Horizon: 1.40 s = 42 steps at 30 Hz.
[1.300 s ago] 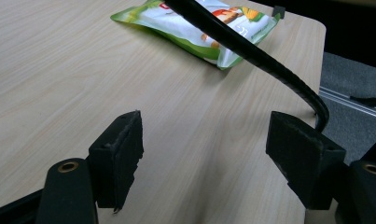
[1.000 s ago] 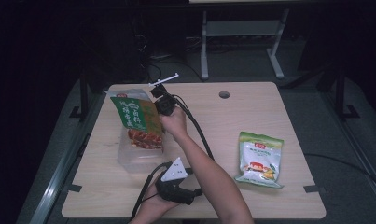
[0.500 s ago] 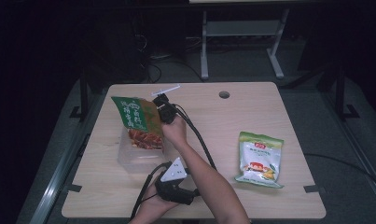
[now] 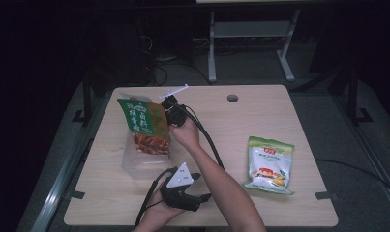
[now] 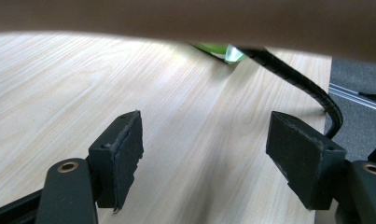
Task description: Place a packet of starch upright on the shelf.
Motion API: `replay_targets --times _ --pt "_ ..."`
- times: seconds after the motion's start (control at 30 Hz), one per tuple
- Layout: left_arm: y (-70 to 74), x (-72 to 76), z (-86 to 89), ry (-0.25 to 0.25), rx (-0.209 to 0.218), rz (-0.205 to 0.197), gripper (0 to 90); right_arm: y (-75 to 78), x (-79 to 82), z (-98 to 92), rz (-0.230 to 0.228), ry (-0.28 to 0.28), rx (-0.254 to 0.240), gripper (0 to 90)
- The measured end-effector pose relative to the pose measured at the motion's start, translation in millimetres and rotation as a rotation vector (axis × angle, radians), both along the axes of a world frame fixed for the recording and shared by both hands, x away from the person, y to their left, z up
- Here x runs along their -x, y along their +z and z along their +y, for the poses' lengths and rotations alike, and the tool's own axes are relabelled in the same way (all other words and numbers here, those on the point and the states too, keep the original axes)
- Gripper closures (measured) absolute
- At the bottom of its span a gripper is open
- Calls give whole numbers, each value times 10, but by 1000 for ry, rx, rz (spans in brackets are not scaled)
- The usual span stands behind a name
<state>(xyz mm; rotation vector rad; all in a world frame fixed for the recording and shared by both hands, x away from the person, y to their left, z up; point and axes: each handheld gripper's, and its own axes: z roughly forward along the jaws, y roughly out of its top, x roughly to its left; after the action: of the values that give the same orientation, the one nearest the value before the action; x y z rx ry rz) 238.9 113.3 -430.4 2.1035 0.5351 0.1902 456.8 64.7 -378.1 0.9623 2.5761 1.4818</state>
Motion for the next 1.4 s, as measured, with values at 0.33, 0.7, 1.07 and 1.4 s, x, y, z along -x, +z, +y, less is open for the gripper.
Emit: replay_targets --times 0.33,0.7,1.07,1.4 --pt "-6 -29 10 12 -4 -2 267 124 14 -251 2 10 30 605" --pt "-15 -48 12 14 -10 -6 264 217 92 -568 -2 -12 25 513" --pt "-27 -55 1 17 -14 -3 261 261 155 -844 5 -32 30 452" --pt "-40 -56 -25 15 -18 1 259 277 235 -1140 18 -74 43 416"
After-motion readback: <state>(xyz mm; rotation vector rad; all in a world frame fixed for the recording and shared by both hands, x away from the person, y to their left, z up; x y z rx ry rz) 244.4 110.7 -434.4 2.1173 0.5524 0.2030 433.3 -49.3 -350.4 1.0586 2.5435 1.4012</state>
